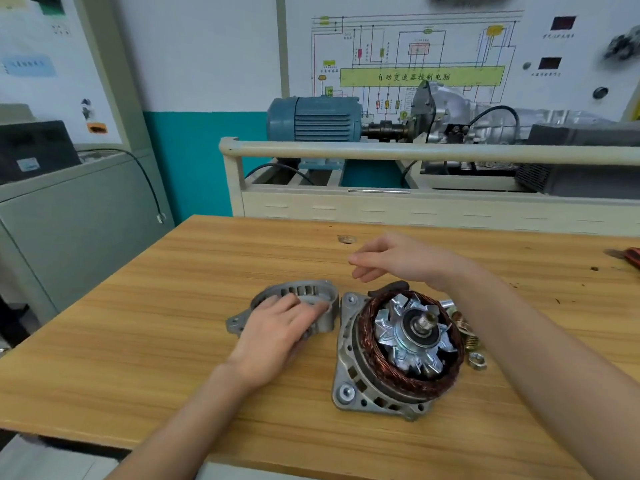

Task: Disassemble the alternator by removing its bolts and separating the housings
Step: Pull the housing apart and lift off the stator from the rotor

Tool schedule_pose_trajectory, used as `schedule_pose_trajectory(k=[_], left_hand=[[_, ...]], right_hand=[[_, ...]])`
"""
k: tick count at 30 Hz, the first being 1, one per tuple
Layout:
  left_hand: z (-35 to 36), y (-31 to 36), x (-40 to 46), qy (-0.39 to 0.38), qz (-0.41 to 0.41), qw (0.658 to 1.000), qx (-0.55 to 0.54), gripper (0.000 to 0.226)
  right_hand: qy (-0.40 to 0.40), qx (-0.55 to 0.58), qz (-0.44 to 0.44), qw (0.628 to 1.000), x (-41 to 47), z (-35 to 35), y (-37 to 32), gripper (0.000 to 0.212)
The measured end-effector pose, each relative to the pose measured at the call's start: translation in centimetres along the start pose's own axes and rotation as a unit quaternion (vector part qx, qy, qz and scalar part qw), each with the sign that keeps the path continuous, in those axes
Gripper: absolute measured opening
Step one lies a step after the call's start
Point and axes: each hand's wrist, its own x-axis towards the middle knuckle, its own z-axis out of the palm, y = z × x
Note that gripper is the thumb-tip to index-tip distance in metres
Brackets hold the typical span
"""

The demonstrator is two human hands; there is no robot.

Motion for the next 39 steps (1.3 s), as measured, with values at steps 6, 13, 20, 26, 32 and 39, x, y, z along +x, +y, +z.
schedule_pose_trajectory(k=[6,13,20,26,32,39], left_hand=[[1.4,0.3,-0.9,-0.055,0.024,0.998,-0.006,0.054],[0.8,0.7,-0.6,-0.153,-0.039,0.983,-0.092,0.054],[-3.1,2.1,3.4,-0.112,-0.134,0.969,-0.175,0.028],[-4.0,6.9,7.1,-0.182,-0.16,0.912,-0.331,0.115],[-1.7,8.5,6.4,-0.185,-0.149,0.911,-0.337,0.145],[-0.7,8.5,5.8,-0.114,-0.175,0.88,-0.427,0.137]], right_hand=[[0.019,0.038,-0.003,0.999,-0.3,0.2,1.3,0.024],[0.062,0.097,-0.009,0.993,-1.8,0.2,2.4,0.017],[0.128,0.135,-0.012,0.982,-5.8,-1.3,4.1,0.015],[0.146,0.136,-0.065,0.978,-9.2,-1.0,7.4,0.03],[-0.037,0.061,-0.082,0.994,-10.2,1.3,12.0,0.131],[0.103,0.107,-0.154,0.977,-9.1,3.8,13.1,0.118]])
